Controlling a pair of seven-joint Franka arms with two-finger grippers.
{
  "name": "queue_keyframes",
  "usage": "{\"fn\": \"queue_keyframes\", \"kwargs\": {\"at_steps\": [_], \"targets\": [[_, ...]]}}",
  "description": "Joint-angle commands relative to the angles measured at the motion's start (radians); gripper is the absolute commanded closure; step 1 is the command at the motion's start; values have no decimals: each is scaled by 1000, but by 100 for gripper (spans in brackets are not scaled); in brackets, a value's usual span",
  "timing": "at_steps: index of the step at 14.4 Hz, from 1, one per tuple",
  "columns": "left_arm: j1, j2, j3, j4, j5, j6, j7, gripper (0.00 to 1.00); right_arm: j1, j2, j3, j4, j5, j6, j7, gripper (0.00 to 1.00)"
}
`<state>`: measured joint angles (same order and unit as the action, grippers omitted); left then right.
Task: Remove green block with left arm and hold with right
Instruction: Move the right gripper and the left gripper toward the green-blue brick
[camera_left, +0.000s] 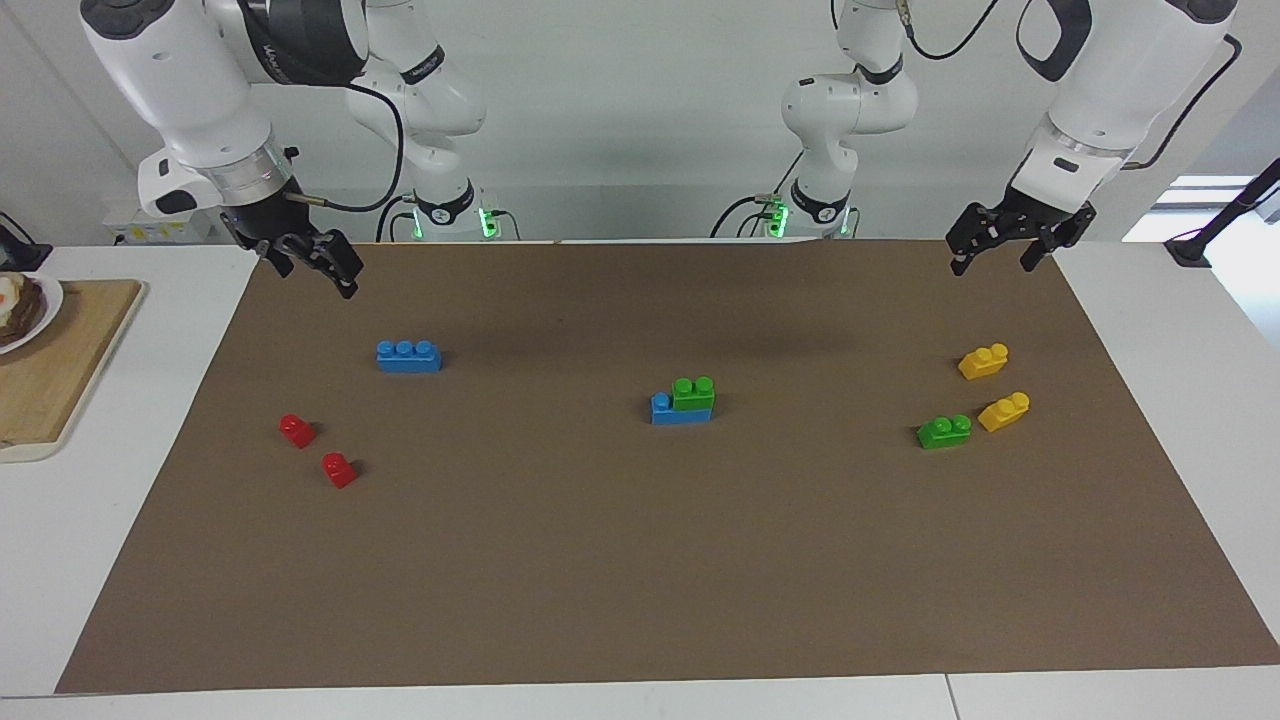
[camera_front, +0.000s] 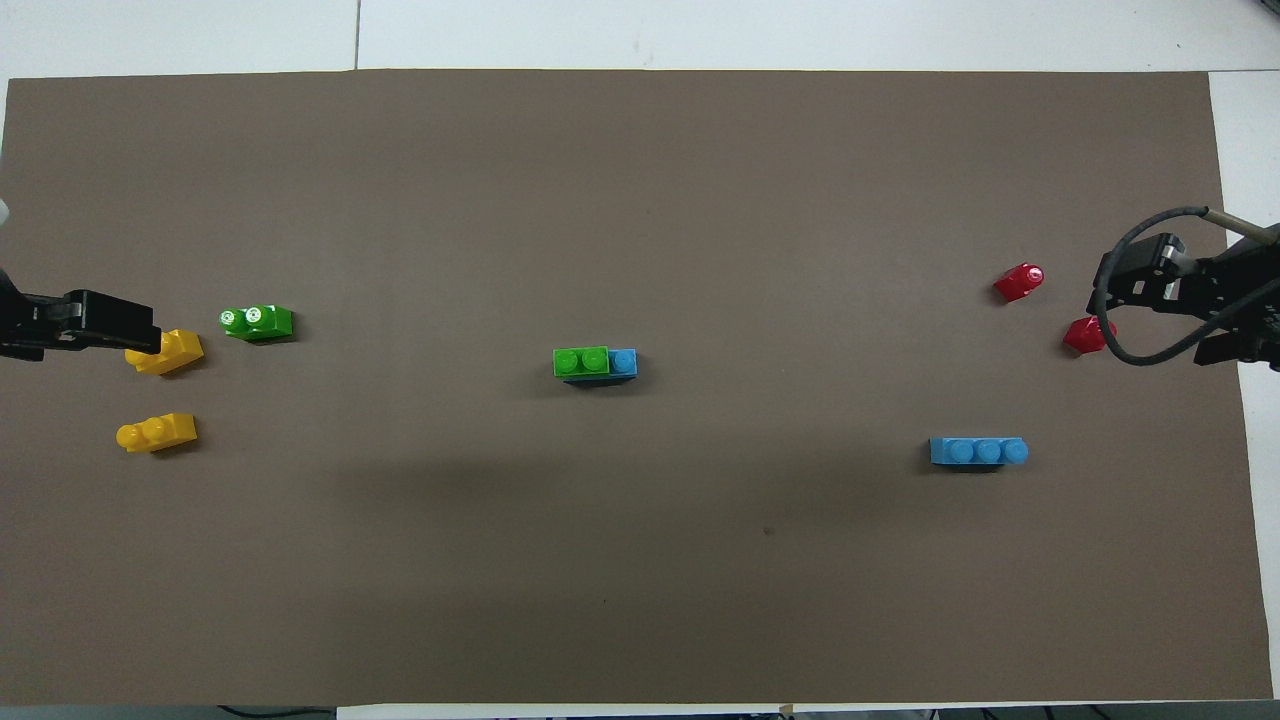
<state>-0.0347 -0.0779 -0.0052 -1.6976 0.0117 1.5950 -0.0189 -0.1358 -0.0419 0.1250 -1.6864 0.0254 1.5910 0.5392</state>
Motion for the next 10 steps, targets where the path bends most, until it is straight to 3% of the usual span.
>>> {"fn": "queue_keyframes", "kwargs": {"at_steps": [1, 6, 10], "targets": [[12, -40, -9, -42, 14, -7, 2, 0, -5, -18, 4, -24, 44, 6, 244, 6], [13, -39, -10, -43, 13, 17, 0, 0, -5, -16, 5, -64, 217, 1, 686, 8], [-2, -37, -15, -45, 1, 20, -168, 0, -8, -15, 4, -117, 330, 4, 786, 8]]}}
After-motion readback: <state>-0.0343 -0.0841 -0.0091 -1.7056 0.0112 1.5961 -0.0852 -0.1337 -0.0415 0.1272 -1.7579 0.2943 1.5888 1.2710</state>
